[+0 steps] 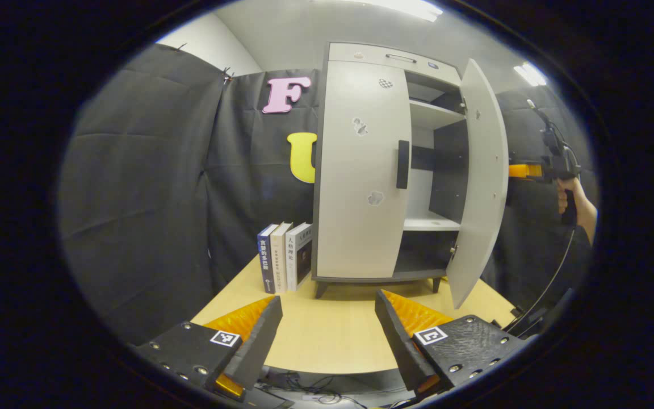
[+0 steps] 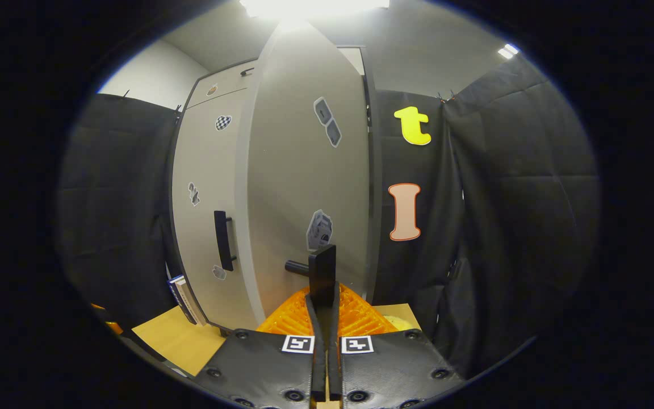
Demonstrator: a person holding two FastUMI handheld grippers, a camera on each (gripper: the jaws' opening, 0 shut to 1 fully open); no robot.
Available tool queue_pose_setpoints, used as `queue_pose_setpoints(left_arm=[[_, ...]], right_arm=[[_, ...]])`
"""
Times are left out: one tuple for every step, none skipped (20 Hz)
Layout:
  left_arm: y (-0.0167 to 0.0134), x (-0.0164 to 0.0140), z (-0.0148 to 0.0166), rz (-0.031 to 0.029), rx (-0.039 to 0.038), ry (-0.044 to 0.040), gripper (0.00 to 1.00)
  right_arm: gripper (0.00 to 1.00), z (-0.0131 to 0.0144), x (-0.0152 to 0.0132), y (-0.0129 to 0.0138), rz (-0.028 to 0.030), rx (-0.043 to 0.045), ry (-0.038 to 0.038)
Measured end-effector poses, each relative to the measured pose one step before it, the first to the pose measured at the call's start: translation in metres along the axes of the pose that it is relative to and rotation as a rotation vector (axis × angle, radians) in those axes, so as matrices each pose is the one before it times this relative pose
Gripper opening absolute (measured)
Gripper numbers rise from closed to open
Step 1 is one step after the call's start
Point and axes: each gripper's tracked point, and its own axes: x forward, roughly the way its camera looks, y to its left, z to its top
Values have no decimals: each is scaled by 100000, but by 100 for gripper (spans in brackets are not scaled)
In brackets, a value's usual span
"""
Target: Open the right door of the double-door shoe cabinet with the right hand, and open the left door with the left hand.
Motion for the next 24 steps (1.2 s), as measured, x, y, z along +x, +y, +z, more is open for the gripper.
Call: queue_pose_setpoints(left_arm=[[-591,199,-267,762,-2099,1281,96],[-498,378,-71,126,-2285,52,95],[-925,392,-56,-795,-2062,1191,96],[-668,301,-258,-5,-1515,2075,96],[-489,47,228,96,-1734,754,96],[-513,132,342,-699,-2171,-275,96],[-529,31,389,-68,-1817,-215,96],[-568,-11,287,544,-750,-527,96],[-310,-5,377,1139,284,-1112,96],[-228,-19,253,1540,756,-923,95],[-363,9,-86,1366,559,-255,95],[-387,142,-336,1078,91,609,95],[-853,-169,-291,760,-26,1017,95],[-763,-284,-2,894,-10,159,95],[-706,-405,79,841,-39,-507,95],[-653,-394,119,845,59,-183,95],[-557,-282,86,1039,549,-34,95],[-472,-483,160,1552,969,-408,95],[-79,-351,226,2150,1182,-644,95],[-25,-433,278,2320,1333,-748,95],[-66,-453,197,2283,1260,-850,95],[2,-473,216,1917,940,-417,95],[-202,-507,103,1332,730,-231,95],[-95,-330,113,787,711,-234,95]], right_arm=[[4,-7,-34,-93,728,-87,89],[4,-68,-9,-277,673,-751,-165],[4,134,59,-280,753,-329,-713],[3,85,19,-308,609,746,-62],[3,-66,-63,-133,-58,1249,29],[3,-41,-101,-410,-470,525,-57],[3,-11,12,-475,-929,313,-242],[2,50,57,-679,-1595,502,-448],[2,71,117,-664,-2001,638,-453],[3,70,91,-516,-569,1377,-449],[2,25,-59,1114,5988,4087,158],[2,-145,71,1275,4886,3356,589],[2,-29,57,150,1738,-487,-1549],[3,36,355,-119,1176,-1647,-637],[2,156,81,-505,1077,-385,-336],[3,15,-76,-260,-305,-57,-339],[3,-45,-108,161,820,1116,-18],[2,-112,-43,211,1126,2131,588],[4,135,119,157,-472,1669,-133],[3,-68,-58,85,-219,884,564],[3,-258,-87,154,-344,1033,1152],[3,-112,-161,-91,-1307,871,756],[3,2,-143,-307,-1111,-718,152],[5,-52,-145,-215,-1140,-930,419]])
